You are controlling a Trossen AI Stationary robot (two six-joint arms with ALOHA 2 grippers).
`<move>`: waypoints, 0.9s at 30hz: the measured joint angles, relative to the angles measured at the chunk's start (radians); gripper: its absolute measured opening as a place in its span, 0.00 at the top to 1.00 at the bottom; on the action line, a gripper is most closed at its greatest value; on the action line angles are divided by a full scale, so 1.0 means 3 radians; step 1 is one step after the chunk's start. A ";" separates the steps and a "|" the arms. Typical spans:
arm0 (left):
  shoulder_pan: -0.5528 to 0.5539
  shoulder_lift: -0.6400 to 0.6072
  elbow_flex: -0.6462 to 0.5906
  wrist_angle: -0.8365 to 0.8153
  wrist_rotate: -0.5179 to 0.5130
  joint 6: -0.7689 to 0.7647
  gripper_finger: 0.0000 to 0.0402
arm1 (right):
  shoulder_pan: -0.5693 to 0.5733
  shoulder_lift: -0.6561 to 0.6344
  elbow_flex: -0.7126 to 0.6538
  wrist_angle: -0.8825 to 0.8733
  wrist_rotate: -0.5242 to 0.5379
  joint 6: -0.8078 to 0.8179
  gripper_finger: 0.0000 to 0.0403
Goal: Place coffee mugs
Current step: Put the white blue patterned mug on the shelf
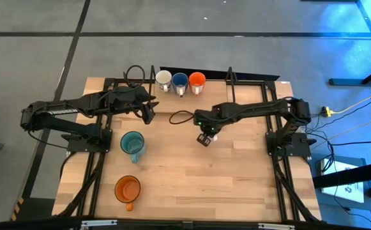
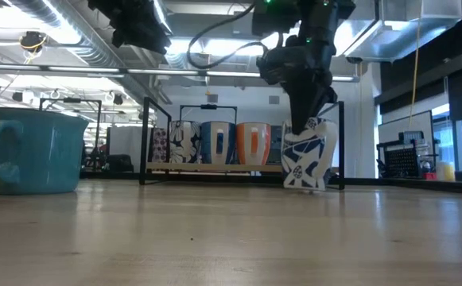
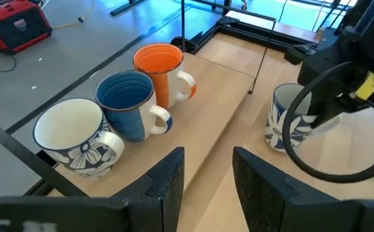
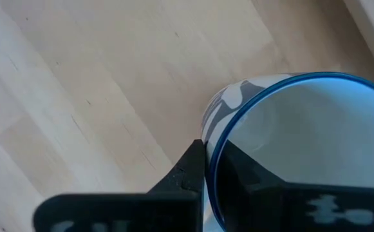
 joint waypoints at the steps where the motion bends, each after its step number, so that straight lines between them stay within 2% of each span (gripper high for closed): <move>1: 0.0000 0.0001 0.0000 -0.0004 0.0001 0.0000 0.69 | 0.0002 0.0000 0.0000 0.0001 0.0001 0.0001 0.97; 11: 0.0000 0.0073 -0.0001 0.0002 0.0007 0.0000 0.69 | 0.0002 0.0000 0.0000 0.0039 -0.0022 0.0002 0.94; 21: 0.0000 0.0242 0.0000 0.0023 0.0025 -0.0001 0.69 | -0.0024 -0.0059 0.0000 0.0079 -0.0008 -0.0088 0.65; 27: 0.0000 0.0237 0.0000 0.0026 0.0024 -0.0001 0.69 | 0.0031 -0.0476 0.0001 0.0047 0.0083 -0.0208 0.56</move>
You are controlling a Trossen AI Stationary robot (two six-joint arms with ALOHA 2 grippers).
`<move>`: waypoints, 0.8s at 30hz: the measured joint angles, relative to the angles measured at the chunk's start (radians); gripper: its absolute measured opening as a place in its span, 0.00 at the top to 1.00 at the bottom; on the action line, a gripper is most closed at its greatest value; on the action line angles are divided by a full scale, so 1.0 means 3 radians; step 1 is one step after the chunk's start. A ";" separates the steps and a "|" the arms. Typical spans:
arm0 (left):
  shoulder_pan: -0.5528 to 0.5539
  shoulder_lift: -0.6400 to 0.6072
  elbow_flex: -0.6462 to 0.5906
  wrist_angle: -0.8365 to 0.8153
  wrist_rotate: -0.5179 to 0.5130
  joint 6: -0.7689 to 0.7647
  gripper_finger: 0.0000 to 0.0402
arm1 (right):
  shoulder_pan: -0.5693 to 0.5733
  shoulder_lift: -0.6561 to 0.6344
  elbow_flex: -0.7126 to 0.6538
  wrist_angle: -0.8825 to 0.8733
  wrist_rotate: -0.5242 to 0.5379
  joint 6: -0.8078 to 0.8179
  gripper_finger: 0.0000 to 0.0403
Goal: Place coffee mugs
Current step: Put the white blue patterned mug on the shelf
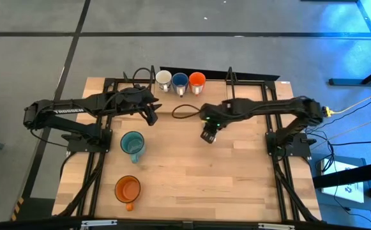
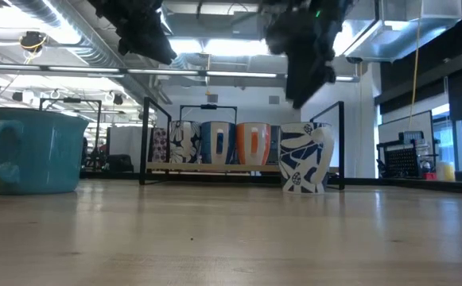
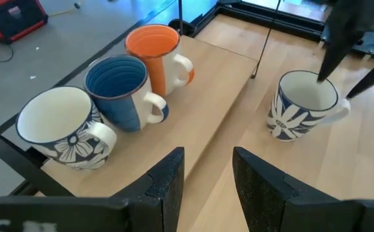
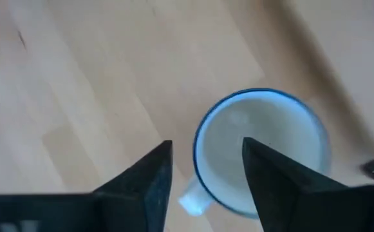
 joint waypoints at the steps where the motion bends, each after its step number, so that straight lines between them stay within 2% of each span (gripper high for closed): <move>1: 0.0000 0.0000 0.0000 -0.0001 0.0001 -0.0001 0.69 | 0.0026 -0.0095 0.0000 -0.0021 0.0064 -0.0011 0.56; 5: -0.0001 0.0000 0.0000 -0.0016 0.0015 -0.0001 0.69 | 0.0272 -0.0431 -0.0016 -0.0064 0.0489 0.0000 0.56; 9: -0.0001 -0.0010 0.0000 -0.0036 0.0195 -0.0088 0.69 | 0.0724 -0.0693 -0.0211 0.0018 0.1077 0.0128 0.56; 12: -0.0003 -0.0010 0.0000 -0.0059 0.0266 -0.0096 0.69 | 0.1071 -0.0883 -0.0544 0.0263 0.1525 0.0329 0.56; 17: -0.0002 -0.0012 0.0000 -0.0098 0.0266 -0.0101 0.69 | 0.1500 -0.1205 -0.1319 0.1008 0.2068 0.0854 0.56; 20: -0.0003 -0.0012 0.0000 -0.0097 0.0267 -0.0154 0.69 | 0.1744 -0.1282 -0.1724 0.1464 0.2307 0.1086 0.56; 24: -0.0001 -0.0011 0.0000 -0.0081 0.0272 -0.0175 0.69 | 0.1899 -0.1247 -0.2072 0.1854 0.2309 0.1378 0.56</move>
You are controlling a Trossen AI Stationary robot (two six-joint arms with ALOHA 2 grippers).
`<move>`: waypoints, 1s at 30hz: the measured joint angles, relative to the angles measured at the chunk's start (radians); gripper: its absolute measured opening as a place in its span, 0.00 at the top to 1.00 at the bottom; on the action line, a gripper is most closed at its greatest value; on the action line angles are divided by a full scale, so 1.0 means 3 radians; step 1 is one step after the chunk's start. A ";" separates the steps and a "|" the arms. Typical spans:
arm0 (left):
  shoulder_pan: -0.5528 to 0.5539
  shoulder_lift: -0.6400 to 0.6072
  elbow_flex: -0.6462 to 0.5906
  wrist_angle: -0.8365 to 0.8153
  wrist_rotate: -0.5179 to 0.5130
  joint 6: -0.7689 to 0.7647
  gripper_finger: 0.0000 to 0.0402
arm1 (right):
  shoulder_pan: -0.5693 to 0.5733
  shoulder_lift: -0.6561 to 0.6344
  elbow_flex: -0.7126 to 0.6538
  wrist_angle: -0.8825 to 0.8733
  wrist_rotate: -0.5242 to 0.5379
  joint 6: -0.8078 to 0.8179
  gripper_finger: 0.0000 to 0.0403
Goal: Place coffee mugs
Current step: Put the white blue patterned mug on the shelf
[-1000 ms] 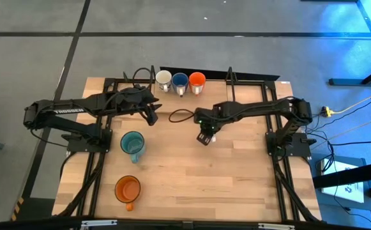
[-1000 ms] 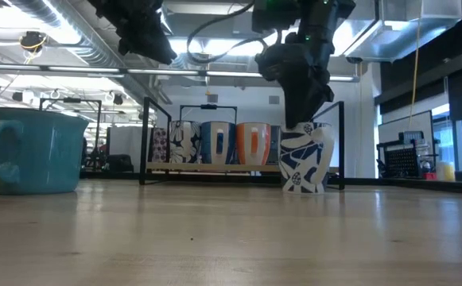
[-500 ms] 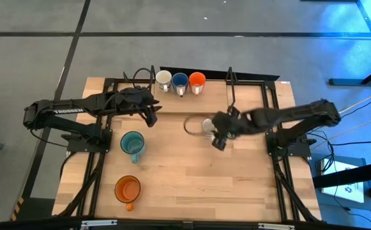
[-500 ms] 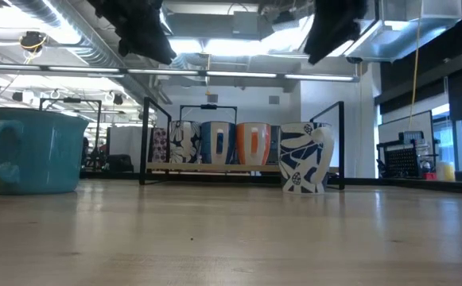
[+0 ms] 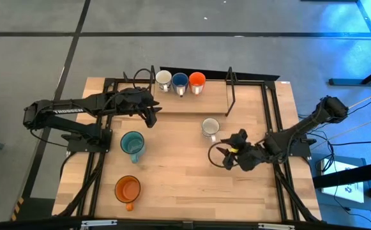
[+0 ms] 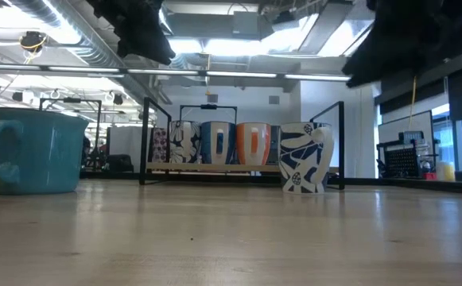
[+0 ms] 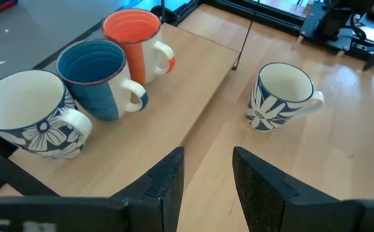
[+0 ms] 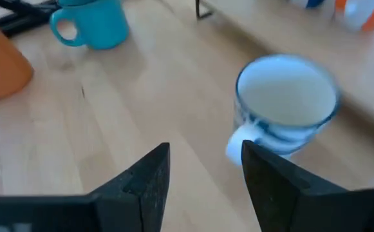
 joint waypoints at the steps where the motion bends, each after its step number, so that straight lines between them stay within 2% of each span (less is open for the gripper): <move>1: -0.0001 0.0000 0.0000 -0.0005 0.0003 0.0000 0.69 | -0.0005 0.0027 -0.0039 0.0082 -0.0081 0.0070 0.56; 3: -0.0001 0.0000 0.0000 0.0001 0.0003 0.0000 0.69 | -0.0007 0.0030 -0.0087 0.0060 -0.0202 0.0192 0.56; 6: -0.0001 0.0000 0.0000 0.0000 0.0002 -0.0006 0.69 | -0.0007 0.0131 -0.0131 0.0127 -0.0111 0.0417 0.56; 11: 0.0000 0.0001 0.0000 -0.0001 0.0002 -0.0010 0.69 | -0.0007 0.0422 -0.0148 0.0174 0.0339 0.0692 0.56; 23: -0.0001 0.0001 0.0000 -0.0021 -0.0006 -0.0001 0.69 | -0.0029 0.1276 -0.0134 0.0943 0.1394 0.0932 0.56; 30: -0.0001 0.0003 0.0000 -0.0028 -0.0009 0.0001 0.69 | -0.0029 0.1603 -0.0140 0.1008 0.1625 0.1120 0.56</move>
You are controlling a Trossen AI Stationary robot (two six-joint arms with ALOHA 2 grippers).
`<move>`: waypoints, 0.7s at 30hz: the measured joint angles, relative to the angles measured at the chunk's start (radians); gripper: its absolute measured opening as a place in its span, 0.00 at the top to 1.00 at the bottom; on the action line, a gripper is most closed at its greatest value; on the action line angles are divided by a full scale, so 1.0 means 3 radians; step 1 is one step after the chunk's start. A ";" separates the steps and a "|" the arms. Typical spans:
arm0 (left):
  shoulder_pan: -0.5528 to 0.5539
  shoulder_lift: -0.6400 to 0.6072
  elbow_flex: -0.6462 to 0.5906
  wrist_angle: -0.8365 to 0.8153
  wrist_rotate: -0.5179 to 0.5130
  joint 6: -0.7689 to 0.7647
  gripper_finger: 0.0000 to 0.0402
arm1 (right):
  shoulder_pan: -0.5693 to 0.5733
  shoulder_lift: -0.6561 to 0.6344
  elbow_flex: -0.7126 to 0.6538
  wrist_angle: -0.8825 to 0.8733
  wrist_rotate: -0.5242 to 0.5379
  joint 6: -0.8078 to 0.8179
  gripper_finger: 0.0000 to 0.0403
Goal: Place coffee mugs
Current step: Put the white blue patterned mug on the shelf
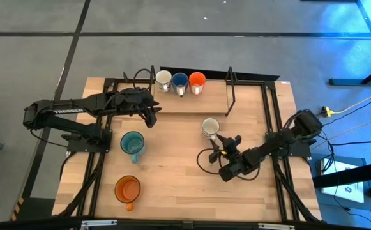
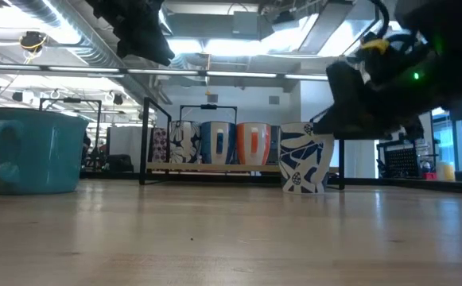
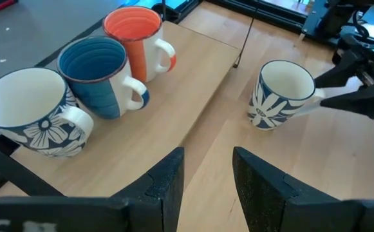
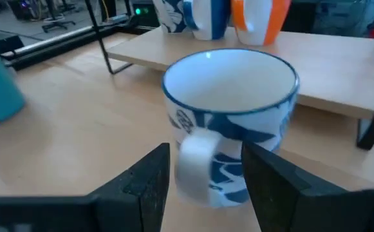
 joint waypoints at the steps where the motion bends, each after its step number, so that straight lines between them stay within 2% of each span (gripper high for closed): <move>1: 0.0001 0.0000 0.0000 -0.0001 0.0000 0.0000 0.69 | 0.0000 0.0046 0.0002 0.0048 0.0001 0.0012 0.56; 5: 0.0000 0.0000 0.0000 -0.0002 0.0000 0.0000 0.69 | 0.0000 0.0219 0.0004 0.0218 -0.0008 0.0024 0.57; 7: 0.0001 -0.0001 0.0000 -0.0006 -0.0001 0.0001 0.69 | 0.0000 0.0264 0.0004 0.0301 0.0009 0.0021 0.61; 14: 0.0000 0.0000 0.0000 -0.0030 -0.0003 0.0001 0.69 | -0.0092 0.0339 0.0030 0.0333 0.0027 -0.0053 0.90; 21: 0.0001 -0.0031 0.0000 -0.0033 0.0081 0.0003 0.69 | -0.0094 0.0335 0.0043 0.0316 0.0023 -0.0225 0.96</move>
